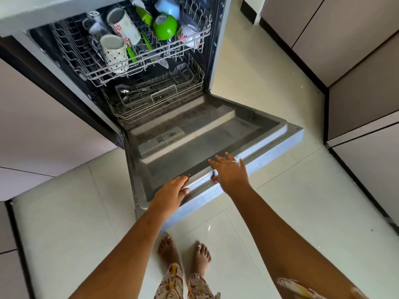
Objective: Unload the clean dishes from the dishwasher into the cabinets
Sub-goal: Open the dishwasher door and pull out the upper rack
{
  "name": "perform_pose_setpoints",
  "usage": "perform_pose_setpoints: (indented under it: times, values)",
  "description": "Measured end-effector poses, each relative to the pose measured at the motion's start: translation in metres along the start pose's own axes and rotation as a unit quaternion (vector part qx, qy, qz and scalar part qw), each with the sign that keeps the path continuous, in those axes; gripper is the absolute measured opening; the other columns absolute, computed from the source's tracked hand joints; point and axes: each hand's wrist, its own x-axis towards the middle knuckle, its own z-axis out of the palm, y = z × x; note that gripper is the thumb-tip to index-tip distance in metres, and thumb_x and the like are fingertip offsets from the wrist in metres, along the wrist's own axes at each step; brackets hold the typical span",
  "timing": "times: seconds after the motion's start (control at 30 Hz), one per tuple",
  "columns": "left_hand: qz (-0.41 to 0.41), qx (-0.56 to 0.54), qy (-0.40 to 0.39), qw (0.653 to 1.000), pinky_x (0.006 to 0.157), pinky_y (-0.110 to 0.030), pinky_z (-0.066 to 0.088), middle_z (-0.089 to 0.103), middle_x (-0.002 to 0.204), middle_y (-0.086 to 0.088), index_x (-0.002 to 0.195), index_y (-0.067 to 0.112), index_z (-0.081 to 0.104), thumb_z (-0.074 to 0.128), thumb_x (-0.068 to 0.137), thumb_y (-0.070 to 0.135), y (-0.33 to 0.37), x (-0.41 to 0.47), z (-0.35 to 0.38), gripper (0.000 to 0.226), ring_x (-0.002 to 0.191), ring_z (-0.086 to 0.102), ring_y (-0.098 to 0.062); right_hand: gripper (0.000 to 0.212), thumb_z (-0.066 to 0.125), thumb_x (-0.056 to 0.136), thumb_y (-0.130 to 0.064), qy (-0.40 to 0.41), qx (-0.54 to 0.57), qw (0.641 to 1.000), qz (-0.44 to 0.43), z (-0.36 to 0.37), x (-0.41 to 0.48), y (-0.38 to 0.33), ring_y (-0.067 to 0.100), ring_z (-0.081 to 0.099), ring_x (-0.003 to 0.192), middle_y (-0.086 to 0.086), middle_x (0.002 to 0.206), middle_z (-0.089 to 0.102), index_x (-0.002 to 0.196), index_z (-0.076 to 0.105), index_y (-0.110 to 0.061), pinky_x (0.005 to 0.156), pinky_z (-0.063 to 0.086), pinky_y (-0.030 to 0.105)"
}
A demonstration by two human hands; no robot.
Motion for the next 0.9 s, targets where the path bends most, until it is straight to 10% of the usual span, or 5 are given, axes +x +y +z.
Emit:
perform_pose_setpoints:
  times: [0.9]
  values:
    - [-0.004,0.217,-0.085,0.972,0.081,-0.033,0.049,0.067,0.111,0.001,0.121,0.026,0.053,0.057,0.087,0.039,-0.035,0.041,0.175,0.037,0.107,0.062,-0.024,0.024,0.056,0.085,0.003,-0.108,-0.152,0.977,-0.104,0.155,0.023,0.040,0.034,0.063,0.099,0.014,0.102,0.068,0.108,0.063,0.000,0.083,0.052,0.037]
